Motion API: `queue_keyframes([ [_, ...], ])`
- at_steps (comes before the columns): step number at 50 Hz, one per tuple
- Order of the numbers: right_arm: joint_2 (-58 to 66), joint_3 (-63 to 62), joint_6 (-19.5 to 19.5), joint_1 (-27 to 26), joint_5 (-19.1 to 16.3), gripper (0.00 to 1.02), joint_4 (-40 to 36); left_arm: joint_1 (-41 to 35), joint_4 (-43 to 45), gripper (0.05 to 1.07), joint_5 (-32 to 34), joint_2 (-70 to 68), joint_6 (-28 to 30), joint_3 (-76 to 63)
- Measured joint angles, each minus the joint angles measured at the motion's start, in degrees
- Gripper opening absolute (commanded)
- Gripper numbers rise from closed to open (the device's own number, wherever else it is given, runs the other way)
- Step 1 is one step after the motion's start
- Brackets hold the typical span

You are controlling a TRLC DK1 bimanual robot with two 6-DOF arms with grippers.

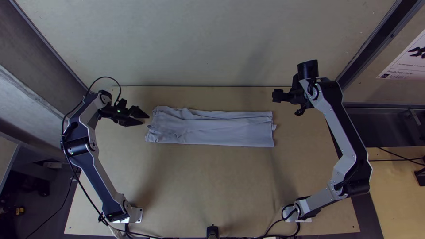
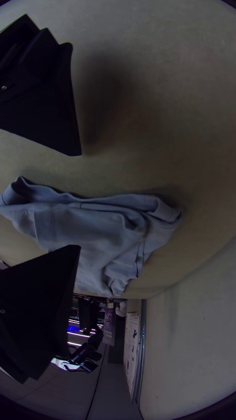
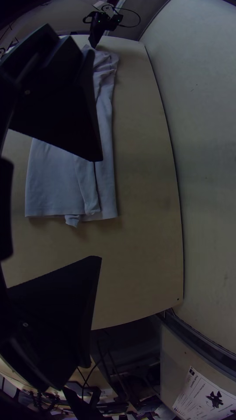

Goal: Fold the t-shirt

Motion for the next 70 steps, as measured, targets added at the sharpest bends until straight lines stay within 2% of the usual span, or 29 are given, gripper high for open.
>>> queue_keyframes([
  [15, 0.0, -0.1, 0.0, 0.0, 0.0, 0.99, 0.0, -1.4, 0.0, 1.03, 2.6, 1.8, 0.8, -0.7],
  [28, 0.0, -0.2, 0.2, 0.0, 0.0, 0.99, 0.0, -8.3, 0.1, 1.03, 4.1, 1.7, 0.5, -2.3],
  [38, 0.0, -0.5, 0.2, 0.0, 0.0, 0.99, 0.0, -14.3, 6.3, 1.03, 3.8, 0.2, -4.9, -4.7],
  [46, -0.2, -0.9, 0.2, 0.0, 0.0, 0.99, 0.0, -18.0, 11.9, 1.01, -2.6, -2.4, -11.5, -6.3],
  [48, -0.3, -1.3, 0.2, 0.0, 0.0, 0.99, 0.0, -19.0, 12.7, 0.92, -5.4, -3.1, -12.9, -6.6],
  [50, -0.5, -1.7, 0.2, 0.0, 0.0, 0.99, 0.0, -20.1, 13.3, 0.72, -8.3, -3.8, -14.2, -6.7],
  [51, -0.7, -1.9, 0.2, 0.0, 0.0, 0.99, 0.0, -20.7, 13.5, 0.59, -9.7, -4.1, -14.7, -6.7],
  [54, -0.9, -2.3, 0.2, 0.0, 0.0, 0.99, 0.0, -21.9, 14.7, 0.08, -13.2, -4.9, -15.8, -7.3],
  [70, -1.3, -3.6, 0.7, 1.1, 0.0, 0.99, 0.1, -24.0, 20.2, 0.08, -24.7, -8.9, -18.2, -12.2],
])
